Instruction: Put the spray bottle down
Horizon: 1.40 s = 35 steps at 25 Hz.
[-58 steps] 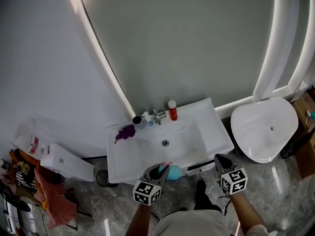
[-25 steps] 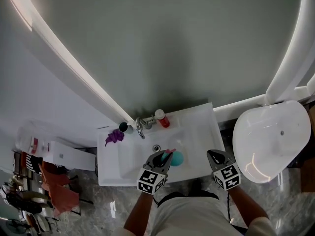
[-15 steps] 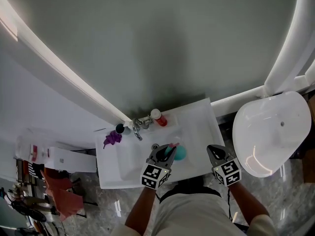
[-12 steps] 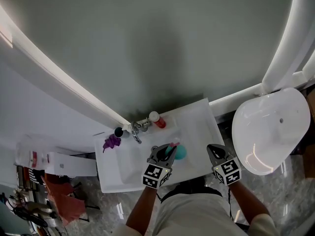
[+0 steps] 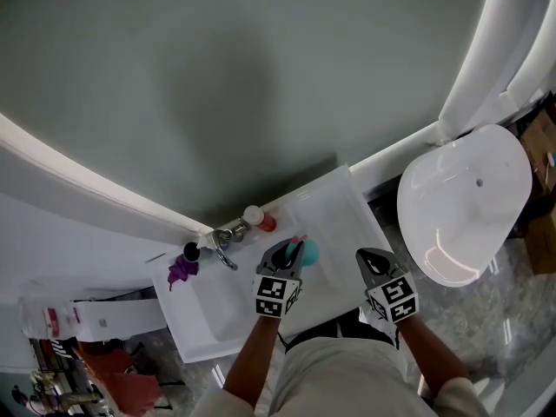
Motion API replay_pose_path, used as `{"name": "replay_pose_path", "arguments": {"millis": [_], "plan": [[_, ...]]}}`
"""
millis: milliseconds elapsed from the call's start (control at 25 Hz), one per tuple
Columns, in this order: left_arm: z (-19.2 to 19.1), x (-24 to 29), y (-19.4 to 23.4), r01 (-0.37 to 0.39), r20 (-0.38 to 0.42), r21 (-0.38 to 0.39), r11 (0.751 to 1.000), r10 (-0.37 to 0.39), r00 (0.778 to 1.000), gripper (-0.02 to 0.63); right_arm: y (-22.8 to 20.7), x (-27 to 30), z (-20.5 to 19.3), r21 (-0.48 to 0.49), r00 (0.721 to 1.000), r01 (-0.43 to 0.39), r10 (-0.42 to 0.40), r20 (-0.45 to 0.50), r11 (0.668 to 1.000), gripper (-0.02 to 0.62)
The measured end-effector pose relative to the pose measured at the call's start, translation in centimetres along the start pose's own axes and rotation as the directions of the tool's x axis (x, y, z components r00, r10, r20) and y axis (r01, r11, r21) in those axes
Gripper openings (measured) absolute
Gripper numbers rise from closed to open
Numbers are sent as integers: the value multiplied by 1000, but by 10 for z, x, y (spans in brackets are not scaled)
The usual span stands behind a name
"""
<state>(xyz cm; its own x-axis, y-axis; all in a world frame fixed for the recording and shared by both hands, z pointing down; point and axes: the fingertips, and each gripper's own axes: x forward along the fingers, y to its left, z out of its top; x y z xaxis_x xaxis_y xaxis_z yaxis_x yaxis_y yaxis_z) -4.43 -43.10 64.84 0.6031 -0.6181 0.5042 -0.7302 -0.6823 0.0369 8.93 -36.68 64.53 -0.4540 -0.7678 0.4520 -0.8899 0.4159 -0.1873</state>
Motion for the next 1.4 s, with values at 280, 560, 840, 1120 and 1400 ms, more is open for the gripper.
{"name": "replay_pose_path", "arguments": {"millis": [280, 560, 840, 1120, 1400], "plan": [[-2, 49, 27, 15, 3, 8, 1000, -15, 1000, 63, -8, 27, -14, -10, 998, 51, -51, -47, 999, 10], [-15, 93, 60, -51, 3, 33, 998, 51, 999, 63, -12, 49, -22, 41, 996, 83, -81, -50, 996, 11], [-35, 137, 81, -53, -29, 47, 997, 55, 998, 63, -18, 55, -36, 73, 991, 123, -118, -64, 990, 10], [-53, 167, 95, -110, -32, 56, 992, 111, 993, 63, -26, 47, -57, 113, 984, 160, -150, -94, 981, 11], [-65, 183, 109, -134, -53, 63, 989, 138, 989, 64, -32, 46, -63, 107, 980, 175, -163, -113, 979, 10]]}}
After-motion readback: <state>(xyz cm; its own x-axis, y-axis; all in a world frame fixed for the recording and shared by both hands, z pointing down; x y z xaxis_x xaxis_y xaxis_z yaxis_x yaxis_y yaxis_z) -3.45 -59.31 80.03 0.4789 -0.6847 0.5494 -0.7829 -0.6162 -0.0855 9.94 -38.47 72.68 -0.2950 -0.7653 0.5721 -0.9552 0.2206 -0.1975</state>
